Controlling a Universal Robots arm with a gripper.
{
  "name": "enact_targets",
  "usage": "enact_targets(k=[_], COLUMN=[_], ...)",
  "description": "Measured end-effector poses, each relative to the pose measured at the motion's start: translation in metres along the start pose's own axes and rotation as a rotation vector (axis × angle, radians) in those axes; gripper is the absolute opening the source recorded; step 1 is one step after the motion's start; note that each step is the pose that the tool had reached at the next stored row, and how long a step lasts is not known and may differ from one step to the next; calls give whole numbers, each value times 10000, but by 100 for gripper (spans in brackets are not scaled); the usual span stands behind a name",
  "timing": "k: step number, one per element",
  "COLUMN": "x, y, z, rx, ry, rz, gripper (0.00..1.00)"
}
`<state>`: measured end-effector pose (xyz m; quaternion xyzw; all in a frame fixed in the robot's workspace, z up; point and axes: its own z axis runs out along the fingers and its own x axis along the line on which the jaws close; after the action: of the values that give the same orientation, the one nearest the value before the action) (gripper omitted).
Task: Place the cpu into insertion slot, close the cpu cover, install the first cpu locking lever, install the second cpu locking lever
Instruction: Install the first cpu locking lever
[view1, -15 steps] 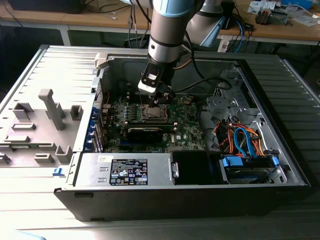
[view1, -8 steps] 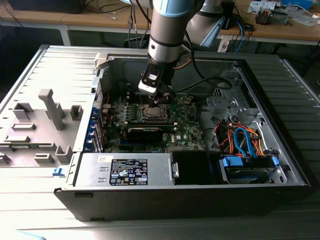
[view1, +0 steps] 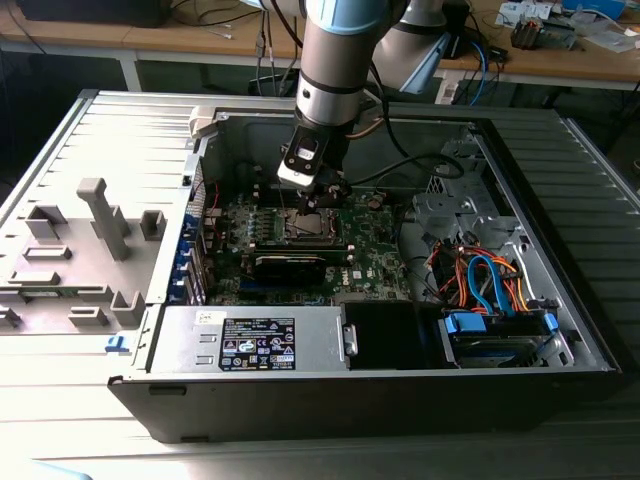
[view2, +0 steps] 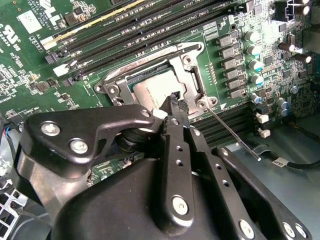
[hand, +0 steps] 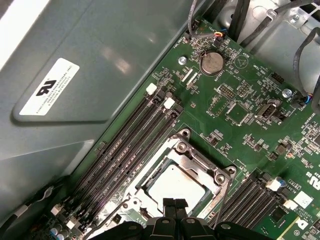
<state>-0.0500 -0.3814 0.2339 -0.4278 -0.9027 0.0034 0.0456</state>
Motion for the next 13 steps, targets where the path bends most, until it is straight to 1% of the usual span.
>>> enact_targets(k=[13], x=[0], y=[0], z=[0], rx=[13], ry=[-7], rz=[-162], gripper=[11])
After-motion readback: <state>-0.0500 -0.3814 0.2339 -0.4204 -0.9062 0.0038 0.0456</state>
